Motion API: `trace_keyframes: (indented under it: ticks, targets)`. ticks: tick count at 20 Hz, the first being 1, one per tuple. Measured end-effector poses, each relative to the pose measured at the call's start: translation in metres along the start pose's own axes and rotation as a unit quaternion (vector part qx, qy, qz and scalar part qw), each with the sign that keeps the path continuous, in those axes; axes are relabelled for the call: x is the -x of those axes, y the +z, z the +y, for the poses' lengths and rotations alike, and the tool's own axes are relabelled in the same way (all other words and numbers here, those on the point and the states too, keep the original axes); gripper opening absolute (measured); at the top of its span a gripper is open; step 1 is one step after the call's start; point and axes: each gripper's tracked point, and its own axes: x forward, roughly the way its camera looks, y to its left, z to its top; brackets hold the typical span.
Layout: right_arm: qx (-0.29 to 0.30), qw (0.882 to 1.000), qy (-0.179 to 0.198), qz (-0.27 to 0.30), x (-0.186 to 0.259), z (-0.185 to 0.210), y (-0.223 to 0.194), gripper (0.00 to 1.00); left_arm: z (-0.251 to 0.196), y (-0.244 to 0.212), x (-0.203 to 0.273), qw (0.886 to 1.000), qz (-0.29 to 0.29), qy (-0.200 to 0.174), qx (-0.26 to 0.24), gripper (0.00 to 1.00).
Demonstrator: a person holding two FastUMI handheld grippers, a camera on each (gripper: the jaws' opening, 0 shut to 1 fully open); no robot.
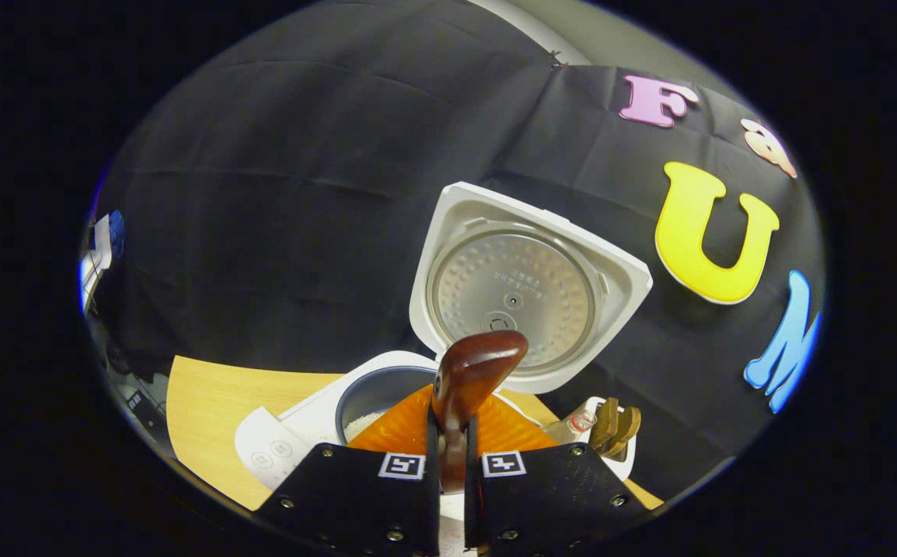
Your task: Close the left gripper, press the button to open the rice cooker; take a wooden spoon from the chopstick holder with the right hand, scoop a spoonful of rice and pour it into the rice cooker, then put the wooden spoon back into the chopstick holder.
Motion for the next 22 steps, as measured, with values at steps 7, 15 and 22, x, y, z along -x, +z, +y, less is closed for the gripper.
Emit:
trace_keyframes:
  ticks: [7,15,22]
  targets:
    - [-0.274,0.962,-0.016,0.013,0.021,-0.037,0.024,0.13,0.008,0.013,0.023,1.000,-0.026,0.000,0.002,0.95]
    - [-0.413,0.910,-0.044,0.000,0.118,-0.095,0.032,0.13,0.004,0.025,0.049,0.994,-0.076,-0.072,-0.003,0.95]
    - [-0.423,0.898,-0.119,0.014,0.261,-0.158,-0.024,0.13,-0.053,0.015,0.047,0.974,-0.098,-0.203,0.029,0.94]
